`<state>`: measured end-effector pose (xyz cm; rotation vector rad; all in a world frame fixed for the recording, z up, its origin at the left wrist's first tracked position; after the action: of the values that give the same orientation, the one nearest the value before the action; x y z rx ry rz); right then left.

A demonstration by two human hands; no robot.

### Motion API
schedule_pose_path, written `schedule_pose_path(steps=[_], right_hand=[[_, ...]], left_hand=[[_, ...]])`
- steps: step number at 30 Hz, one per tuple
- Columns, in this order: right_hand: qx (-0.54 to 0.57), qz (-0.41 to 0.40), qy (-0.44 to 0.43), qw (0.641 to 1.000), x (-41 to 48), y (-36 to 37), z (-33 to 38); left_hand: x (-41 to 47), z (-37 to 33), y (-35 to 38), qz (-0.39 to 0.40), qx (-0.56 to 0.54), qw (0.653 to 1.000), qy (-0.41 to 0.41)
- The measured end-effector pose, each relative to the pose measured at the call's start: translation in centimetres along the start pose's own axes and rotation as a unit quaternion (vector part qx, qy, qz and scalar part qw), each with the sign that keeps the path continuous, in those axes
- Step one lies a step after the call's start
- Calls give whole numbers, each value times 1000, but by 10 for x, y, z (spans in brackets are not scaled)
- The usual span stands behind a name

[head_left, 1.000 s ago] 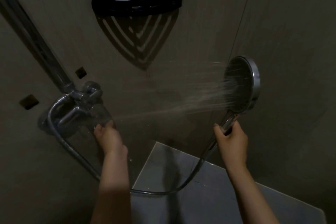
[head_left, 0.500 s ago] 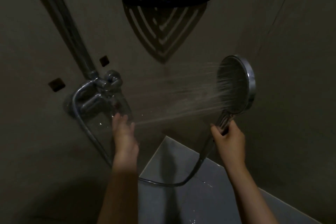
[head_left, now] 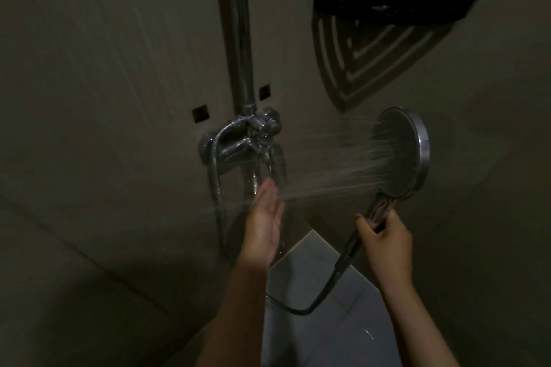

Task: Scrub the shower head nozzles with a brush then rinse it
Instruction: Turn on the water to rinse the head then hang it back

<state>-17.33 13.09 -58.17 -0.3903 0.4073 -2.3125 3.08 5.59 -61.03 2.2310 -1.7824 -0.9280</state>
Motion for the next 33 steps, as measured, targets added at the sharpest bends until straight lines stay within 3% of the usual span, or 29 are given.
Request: schedule_pose_path(steps=[10, 20, 28, 33], right_hand=[[-9, 4, 10, 1000, 3, 11, -1], [-19, -64, 18, 998, 17, -11, -13], [-26, -93, 29, 995, 26, -29, -26], [-43, -120, 40, 991, 31, -41, -36]], left_hand=[[3, -4, -4, 0, 11, 1000, 3], [20, 7, -1, -29, 18, 999, -4], [34, 29, 8, -59, 25, 996, -63], [38, 32, 17, -64, 50, 996, -41]])
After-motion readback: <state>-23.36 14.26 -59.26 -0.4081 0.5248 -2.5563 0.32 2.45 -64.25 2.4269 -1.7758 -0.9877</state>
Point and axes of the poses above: each hand's wrist, its own x-axis towards the middle knuckle, its own y-axis out of the palm, z = x × y, the point moved 7 cm from there along x, towards the middle knuckle, and after that the axes turned 10 degrees about -z, right-handed, at the moved point
